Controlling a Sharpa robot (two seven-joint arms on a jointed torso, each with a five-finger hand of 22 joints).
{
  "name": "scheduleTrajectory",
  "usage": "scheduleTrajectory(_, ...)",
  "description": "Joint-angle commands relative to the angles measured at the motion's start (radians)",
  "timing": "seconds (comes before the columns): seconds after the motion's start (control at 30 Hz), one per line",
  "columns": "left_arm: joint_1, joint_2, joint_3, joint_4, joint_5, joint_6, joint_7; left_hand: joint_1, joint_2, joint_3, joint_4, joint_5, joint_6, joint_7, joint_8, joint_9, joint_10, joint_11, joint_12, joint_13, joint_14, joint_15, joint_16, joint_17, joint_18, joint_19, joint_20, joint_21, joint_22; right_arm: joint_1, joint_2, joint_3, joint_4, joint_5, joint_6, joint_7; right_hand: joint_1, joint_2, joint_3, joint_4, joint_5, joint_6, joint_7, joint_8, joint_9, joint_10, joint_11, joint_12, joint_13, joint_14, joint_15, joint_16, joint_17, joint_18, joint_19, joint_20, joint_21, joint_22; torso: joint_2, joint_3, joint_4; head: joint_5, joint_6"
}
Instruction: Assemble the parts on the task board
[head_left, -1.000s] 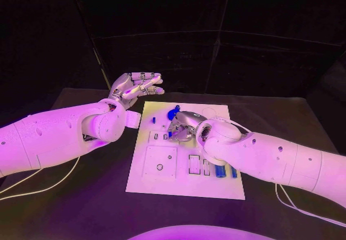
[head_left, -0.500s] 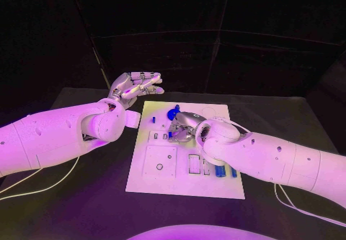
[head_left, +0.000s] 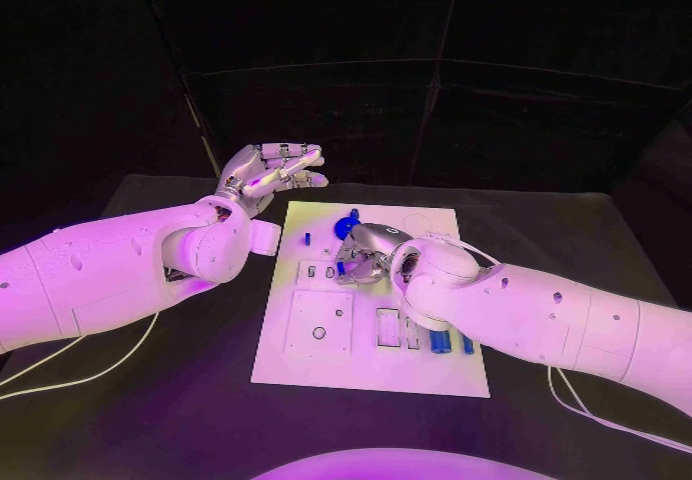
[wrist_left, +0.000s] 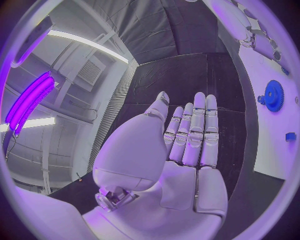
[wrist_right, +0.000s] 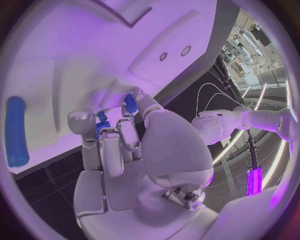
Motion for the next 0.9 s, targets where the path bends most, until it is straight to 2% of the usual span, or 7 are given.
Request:
scheduleTrajectory(0.03,0.002,0.0,0.001,0.0,0.0,0.013,0.003,0.001,0.007,-0.001,-0.004,0.002,0.009,0.001,-0.002,0.0,0.004,0.001,-0.002,0.0,0.006,-0.001,-0.003,0.001,0.005,0.009,-0.001,-0.006,-0.001,-0.004,-0.001,-0.004,-0.006,-0.003,0.012,-0.021,-0.01,-0.002,-0.011,0.005,0.002,-0.014,0.002,-0.007,0.001,-0.009,0.001,-0.008,-0.005,0.075,0.008,-0.005,0.141,0.006,-0.007,0.004,-0.006,-0.004,0.0,0.0003,-0.0004,0.001,-0.001)
scheduleTrajectory(0.23,0.002,0.001,0.001,-0.001,0.0,0.016,0.002,0.001,0.007,0.0,-0.005,0.002,0.01,0.0,-0.003,0.0,0.005,0.001,-0.003,0.0,0.007,-0.001,-0.004,0.002,0.005,0.01,-0.001,-0.006,-0.001,-0.004,-0.003,-0.004,-0.001,-0.003,-0.027,-0.013,-0.023,-0.017,-0.041,0.024,0.003,-0.048,0.008,-0.01,0.002,-0.026,0.007,-0.02,-0.023,0.074,0.014,-0.008,0.134,0.009,-0.014,0.009,-0.014,-0.019,0.0,0.0004,0.0,0.001,-0.001)
scheduleTrajectory(0.47,0.002,0.001,0.001,-0.005,-0.002,0.027,-0.008,-0.004,0.01,0.004,-0.012,0.003,0.028,-0.01,-0.003,0.001,0.028,-0.01,-0.003,0.001,0.041,-0.013,0.001,0.011,0.008,0.032,-0.01,0.005,0.001,-0.005,-0.035,-0.005,0.039,-0.006,-0.163,0.072,-0.008,-0.033,-0.074,0.045,0.011,-0.097,0.019,-0.008,0.001,-0.053,0.017,-0.039,-0.052,0.072,0.022,-0.011,0.129,0.011,-0.018,0.015,-0.022,-0.033,-0.001,0.0016,-0.0005,0.001,-0.001)
scheduleTrajectory(0.73,0.002,-0.004,0.001,-0.018,-0.085,0.058,-0.087,-0.038,0.003,-0.002,-0.003,0.002,0.095,-0.044,0.007,0.004,0.173,-0.063,0.028,0.01,0.281,-0.083,0.125,0.098,0.008,0.197,-0.079,0.115,0.049,-0.001,-0.128,-0.003,0.115,0.04,-0.271,0.333,0.044,-0.024,-0.08,0.054,0.019,-0.166,0.025,-0.009,-0.001,-0.046,0.022,-0.026,-0.044,0.072,0.027,-0.011,0.131,0.013,-0.026,0.022,-0.032,-0.047,-0.006,0.0003,-0.0025,0.002,0.005)
scheduleTrajectory(0.83,0.002,-0.003,0.001,-0.032,-0.157,0.076,-0.145,-0.061,0.0,-0.008,0.012,0.004,0.124,-0.068,0.011,0.006,0.246,-0.092,0.045,0.021,0.383,-0.116,0.231,0.175,0.009,0.283,-0.113,0.187,0.084,0.007,-0.179,-0.002,0.153,0.095,-0.268,0.403,0.045,-0.024,-0.082,0.057,0.019,-0.164,0.023,-0.004,0.001,-0.044,0.021,-0.024,-0.043,0.071,0.027,-0.012,0.13,0.013,-0.026,0.022,-0.032,-0.048,-0.012,0.0025,-0.0029,0.004,0.004)
scheduleTrajectory(0.87,0.002,-0.004,0.001,-0.035,-0.177,0.078,-0.161,-0.068,-0.006,-0.012,0.016,0.009,0.133,-0.079,0.01,0.006,0.273,-0.102,0.051,0.028,0.382,-0.129,0.377,0.303,0.007,0.316,-0.126,0.221,0.103,0.011,-0.193,-0.001,0.164,0.109,-0.265,0.413,0.045,-0.023,-0.083,0.058,0.019,-0.163,0.023,-0.002,0.002,-0.045,0.021,-0.025,-0.044,0.071,0.027,-0.013,0.128,0.014,-0.027,0.022,-0.033,-0.05,-0.014,0.0035,-0.0028,0.004,0.003)
scheduleTrajectory(0.9,0.002,-0.005,0.001,-0.039,-0.22,0.081,-0.193,-0.077,-0.009,-0.015,0.022,0.003,0.145,-0.09,0.008,0.008,0.31,-0.111,0.062,0.042,0.395,-0.142,0.657,0.571,0.003,0.348,-0.142,0.27,0.131,0.019,-0.223,0.001,0.185,0.137,-0.255,0.428,0.045,-0.023,-0.084,0.059,0.019,-0.162,0.023,0.0,0.002,-0.045,0.021,-0.025,-0.045,0.071,0.026,-0.013,0.127,0.014,-0.028,0.022,-0.034,-0.051,-0.016,0.0042,-0.0029,0.005,0.004)
